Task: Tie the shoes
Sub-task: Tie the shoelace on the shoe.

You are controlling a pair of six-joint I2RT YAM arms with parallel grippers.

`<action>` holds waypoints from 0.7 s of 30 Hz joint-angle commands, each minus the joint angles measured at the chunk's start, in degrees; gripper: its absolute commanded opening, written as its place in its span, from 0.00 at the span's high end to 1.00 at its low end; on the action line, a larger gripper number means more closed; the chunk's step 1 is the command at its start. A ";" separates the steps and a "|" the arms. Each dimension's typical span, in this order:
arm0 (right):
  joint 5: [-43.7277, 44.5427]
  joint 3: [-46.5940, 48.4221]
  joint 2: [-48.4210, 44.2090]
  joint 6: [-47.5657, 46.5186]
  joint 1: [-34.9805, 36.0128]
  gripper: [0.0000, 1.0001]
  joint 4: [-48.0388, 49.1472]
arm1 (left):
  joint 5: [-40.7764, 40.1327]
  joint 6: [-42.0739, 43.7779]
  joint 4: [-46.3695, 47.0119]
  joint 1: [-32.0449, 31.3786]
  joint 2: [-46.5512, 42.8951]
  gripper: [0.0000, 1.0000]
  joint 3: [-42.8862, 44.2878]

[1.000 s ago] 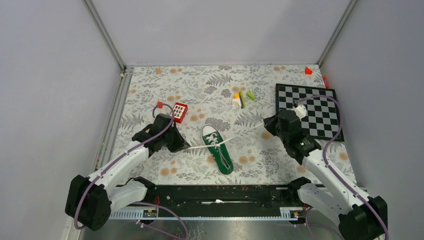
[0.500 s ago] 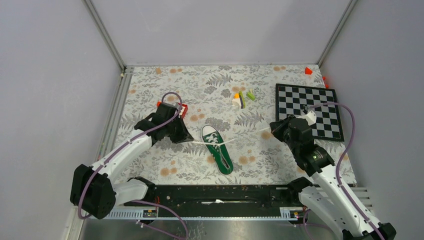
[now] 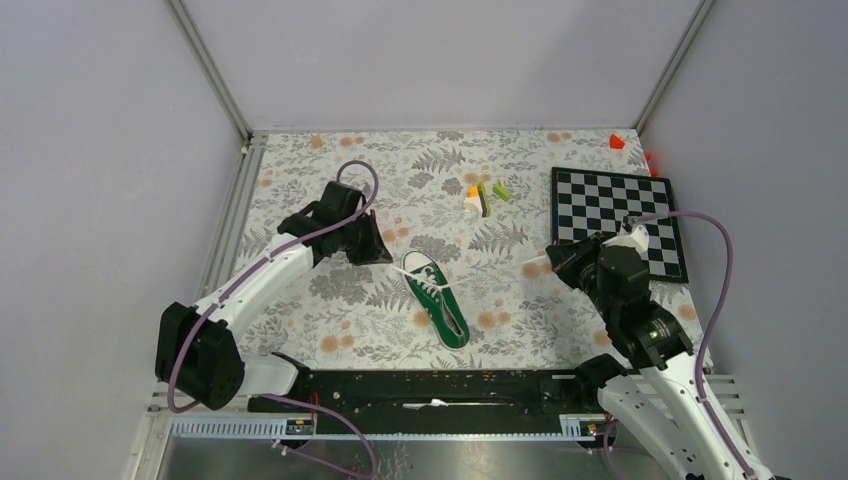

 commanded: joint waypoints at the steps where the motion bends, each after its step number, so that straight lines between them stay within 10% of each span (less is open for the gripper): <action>1: -0.93 2.61 -0.72 -0.27 -0.38 1.00 -0.95 | 0.10 2.29 0.74 0.29 1.29 1.00 4.11; 21: -13.28 10.37 18.30 -6.54 -0.19 1.00 11.97 | 1.01 2.60 0.13 -9.62 -8.41 1.00 0.49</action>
